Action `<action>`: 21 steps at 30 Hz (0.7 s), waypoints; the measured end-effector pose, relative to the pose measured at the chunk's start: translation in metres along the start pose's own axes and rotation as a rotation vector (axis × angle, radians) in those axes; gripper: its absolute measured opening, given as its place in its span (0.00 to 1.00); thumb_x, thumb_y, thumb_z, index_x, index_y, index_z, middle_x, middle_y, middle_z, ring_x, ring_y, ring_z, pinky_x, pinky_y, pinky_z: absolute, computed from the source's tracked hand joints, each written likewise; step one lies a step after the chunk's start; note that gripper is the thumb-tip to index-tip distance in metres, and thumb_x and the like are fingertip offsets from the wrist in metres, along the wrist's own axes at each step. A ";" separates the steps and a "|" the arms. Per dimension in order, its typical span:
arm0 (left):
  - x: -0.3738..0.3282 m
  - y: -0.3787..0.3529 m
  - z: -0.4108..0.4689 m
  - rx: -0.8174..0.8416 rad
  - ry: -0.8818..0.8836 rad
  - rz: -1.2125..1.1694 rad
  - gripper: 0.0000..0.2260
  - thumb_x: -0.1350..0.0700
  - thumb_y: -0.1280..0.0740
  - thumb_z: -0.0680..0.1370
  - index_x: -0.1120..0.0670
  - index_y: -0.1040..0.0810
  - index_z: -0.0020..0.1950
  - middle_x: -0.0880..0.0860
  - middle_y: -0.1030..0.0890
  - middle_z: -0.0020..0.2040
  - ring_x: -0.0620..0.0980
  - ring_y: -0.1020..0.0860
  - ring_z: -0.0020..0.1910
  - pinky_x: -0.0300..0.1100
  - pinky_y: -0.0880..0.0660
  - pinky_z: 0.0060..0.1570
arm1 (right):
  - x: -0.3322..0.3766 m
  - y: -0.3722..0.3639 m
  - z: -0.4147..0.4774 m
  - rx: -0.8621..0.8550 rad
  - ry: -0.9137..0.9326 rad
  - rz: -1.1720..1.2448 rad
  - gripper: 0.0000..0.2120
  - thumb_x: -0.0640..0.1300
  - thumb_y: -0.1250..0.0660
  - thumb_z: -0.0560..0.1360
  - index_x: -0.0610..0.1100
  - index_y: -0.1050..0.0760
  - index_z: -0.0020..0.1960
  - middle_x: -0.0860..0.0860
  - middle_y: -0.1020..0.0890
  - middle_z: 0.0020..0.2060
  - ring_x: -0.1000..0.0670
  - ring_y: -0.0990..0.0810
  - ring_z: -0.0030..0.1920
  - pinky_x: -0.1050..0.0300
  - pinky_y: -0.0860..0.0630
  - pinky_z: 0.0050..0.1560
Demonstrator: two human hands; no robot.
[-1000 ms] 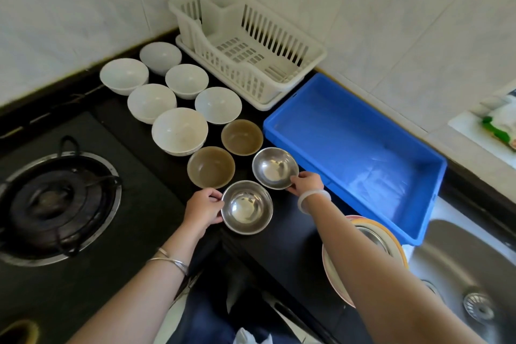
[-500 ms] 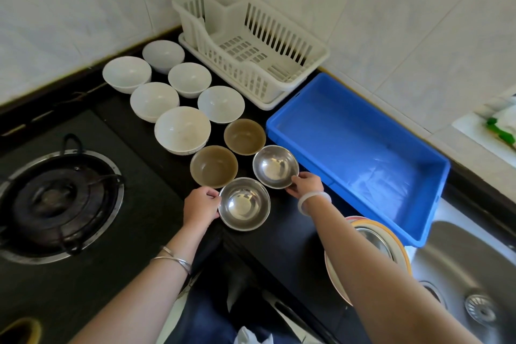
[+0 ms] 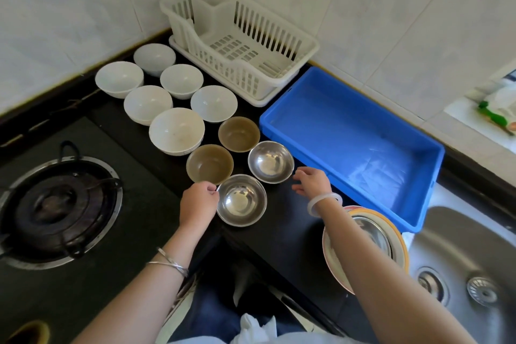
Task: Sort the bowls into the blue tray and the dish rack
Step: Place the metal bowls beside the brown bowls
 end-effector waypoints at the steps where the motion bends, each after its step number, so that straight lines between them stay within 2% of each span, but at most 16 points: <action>1: -0.007 0.001 -0.002 -0.009 -0.024 0.025 0.06 0.60 0.38 0.77 0.53 0.22 0.47 0.53 0.22 0.42 0.52 0.24 0.42 0.44 0.27 0.42 | 0.005 0.007 -0.005 -0.017 0.045 -0.029 0.13 0.43 0.40 0.77 0.44 0.24 0.59 0.51 0.19 0.42 0.51 0.19 0.38 0.57 0.21 0.44; 3: -0.023 -0.002 -0.006 -0.017 -0.075 0.050 0.09 0.59 0.38 0.77 0.57 0.21 0.55 0.54 0.19 0.49 0.54 0.21 0.49 0.46 0.23 0.48 | 0.012 0.022 -0.017 -0.045 0.121 -0.079 0.10 0.43 0.40 0.77 0.46 0.23 0.54 0.51 0.18 0.43 0.52 0.19 0.37 0.52 0.20 0.48; 6: -0.052 -0.020 -0.012 0.035 -0.143 0.057 0.10 0.57 0.37 0.77 0.56 0.22 0.56 0.54 0.18 0.53 0.54 0.21 0.52 0.48 0.23 0.52 | 0.014 0.058 -0.039 -0.136 0.201 -0.160 0.07 0.43 0.39 0.76 0.48 0.22 0.47 0.49 0.18 0.41 0.49 0.19 0.39 0.49 0.22 0.50; 9: -0.087 -0.054 -0.021 0.104 -0.249 0.090 0.09 0.56 0.37 0.77 0.54 0.21 0.54 0.52 0.18 0.52 0.52 0.21 0.53 0.44 0.25 0.52 | -0.006 0.107 -0.064 -0.275 0.199 -0.256 0.07 0.43 0.37 0.75 0.46 0.20 0.48 0.49 0.18 0.39 0.46 0.20 0.42 0.56 0.28 0.44; 11: -0.109 -0.084 -0.033 0.178 -0.324 0.102 0.09 0.56 0.36 0.77 0.55 0.21 0.55 0.52 0.17 0.52 0.51 0.21 0.52 0.41 0.28 0.47 | -0.030 0.138 -0.080 -0.365 0.150 -0.316 0.07 0.43 0.36 0.75 0.46 0.20 0.50 0.48 0.17 0.42 0.45 0.20 0.45 0.58 0.31 0.44; 15: -0.147 -0.146 -0.067 0.324 -0.463 0.173 0.10 0.55 0.35 0.76 0.53 0.22 0.56 0.51 0.18 0.53 0.48 0.21 0.52 0.39 0.27 0.48 | -0.077 0.182 -0.108 -0.508 0.090 -0.470 0.11 0.41 0.32 0.73 0.40 0.22 0.54 0.42 0.20 0.50 0.40 0.22 0.52 0.52 0.28 0.50; 18: -0.167 -0.180 -0.094 0.389 -0.563 0.208 0.08 0.54 0.35 0.76 0.52 0.21 0.53 0.49 0.18 0.50 0.45 0.21 0.47 0.40 0.25 0.46 | -0.103 0.194 -0.124 -0.580 0.049 -0.537 0.13 0.41 0.31 0.72 0.39 0.22 0.55 0.40 0.22 0.49 0.38 0.23 0.51 0.50 0.28 0.50; 21: -0.178 -0.204 -0.112 0.424 -0.631 0.253 0.10 0.55 0.33 0.75 0.51 0.24 0.56 0.49 0.20 0.51 0.48 0.21 0.50 0.44 0.24 0.50 | -0.117 0.196 -0.131 -0.629 0.017 -0.541 0.16 0.44 0.27 0.68 0.40 0.25 0.54 0.40 0.24 0.47 0.37 0.25 0.49 0.49 0.29 0.50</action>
Point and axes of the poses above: each hand's wrist, its own z-axis towards the middle knuckle, its own y-axis out of the back of the hand, x = y × z, the point moved 10 cm from there along z, towards the middle knuckle
